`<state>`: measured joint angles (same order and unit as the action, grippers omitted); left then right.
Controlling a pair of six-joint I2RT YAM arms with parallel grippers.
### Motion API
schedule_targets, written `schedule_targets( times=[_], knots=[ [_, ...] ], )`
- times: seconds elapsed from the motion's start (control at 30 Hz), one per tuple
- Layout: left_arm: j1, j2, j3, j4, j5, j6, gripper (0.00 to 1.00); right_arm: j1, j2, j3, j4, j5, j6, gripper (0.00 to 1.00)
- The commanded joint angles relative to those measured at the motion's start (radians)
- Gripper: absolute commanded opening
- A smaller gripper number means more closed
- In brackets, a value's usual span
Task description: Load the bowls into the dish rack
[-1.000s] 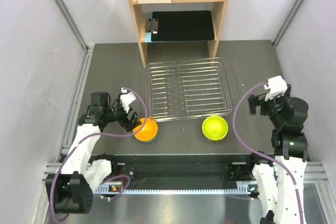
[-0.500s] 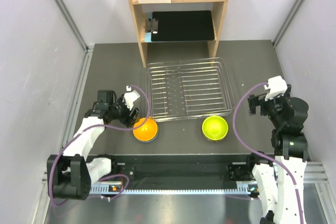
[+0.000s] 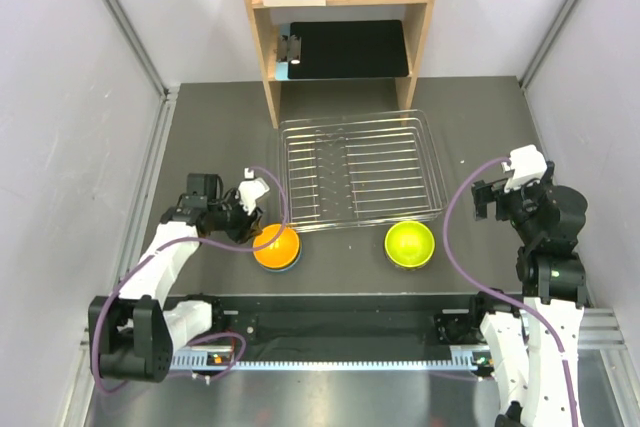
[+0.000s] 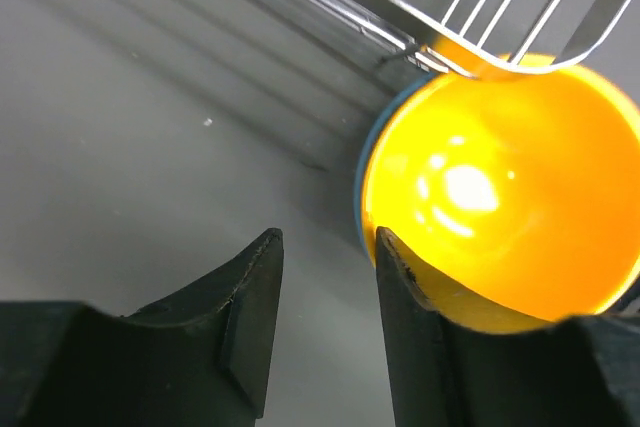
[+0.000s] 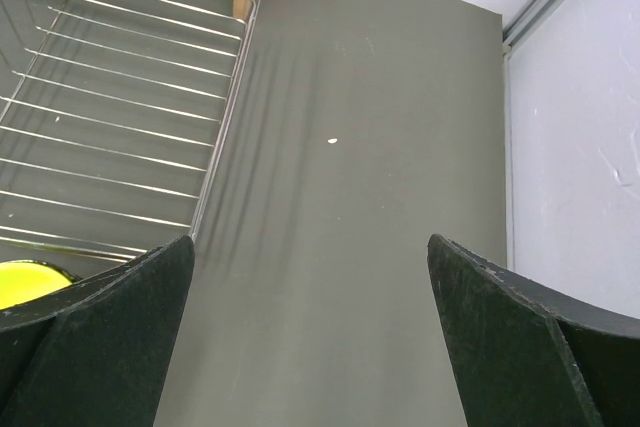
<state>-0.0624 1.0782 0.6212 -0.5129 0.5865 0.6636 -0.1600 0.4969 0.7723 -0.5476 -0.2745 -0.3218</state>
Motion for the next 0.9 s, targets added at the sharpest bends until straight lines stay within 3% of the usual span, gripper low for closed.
schedule_targets(
  times=[0.0,0.23,0.3,0.47,0.67,0.87],
  knots=[
    [-0.013,0.037,0.034,-0.079,0.01,0.063,0.46,-0.007,-0.018,-0.002,0.028,-0.003,-0.008,1.0],
    [-0.019,0.032,0.041,-0.114,0.015,0.082,0.48,-0.007,-0.017,-0.007,0.032,0.0,-0.007,1.0],
    [-0.02,0.034,0.049,-0.128,0.021,0.09,0.55,-0.007,-0.017,-0.008,0.031,0.0,-0.006,1.0],
    [-0.024,0.028,0.06,-0.179,0.081,0.116,0.56,-0.007,-0.012,-0.008,0.034,0.001,-0.006,1.0],
    [-0.039,0.06,0.069,-0.193,0.108,0.119,0.49,-0.006,-0.015,-0.008,0.032,0.001,-0.007,1.0],
    [-0.066,0.086,0.081,-0.196,0.105,0.102,0.27,-0.007,-0.012,-0.008,0.034,0.0,-0.006,1.0]
  ],
)
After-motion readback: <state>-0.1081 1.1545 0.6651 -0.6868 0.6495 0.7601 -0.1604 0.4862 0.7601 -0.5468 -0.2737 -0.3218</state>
